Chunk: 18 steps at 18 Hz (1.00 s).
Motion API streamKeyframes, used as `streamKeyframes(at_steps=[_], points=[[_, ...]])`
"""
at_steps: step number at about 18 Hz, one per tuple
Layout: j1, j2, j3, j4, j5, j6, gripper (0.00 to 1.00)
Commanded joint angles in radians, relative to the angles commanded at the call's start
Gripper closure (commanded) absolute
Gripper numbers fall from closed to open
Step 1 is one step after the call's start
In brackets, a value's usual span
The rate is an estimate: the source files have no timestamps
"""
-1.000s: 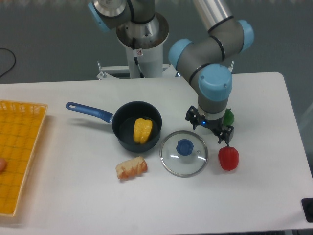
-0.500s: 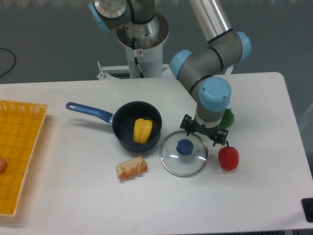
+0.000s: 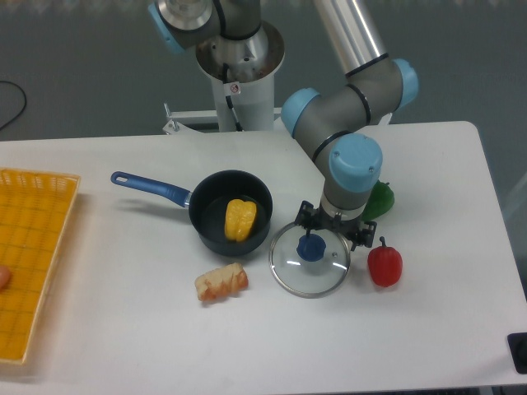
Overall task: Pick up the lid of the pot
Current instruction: 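Lower the gripper over the blue knob of the glass lid, then close the gripper around the blue knob of the lid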
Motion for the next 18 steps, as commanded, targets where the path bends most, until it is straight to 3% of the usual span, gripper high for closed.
streamKeyframes(at_steps=[18], points=[[-0.032, -0.015, -0.021, 0.017, 0.006, -0.029, 0.00]])
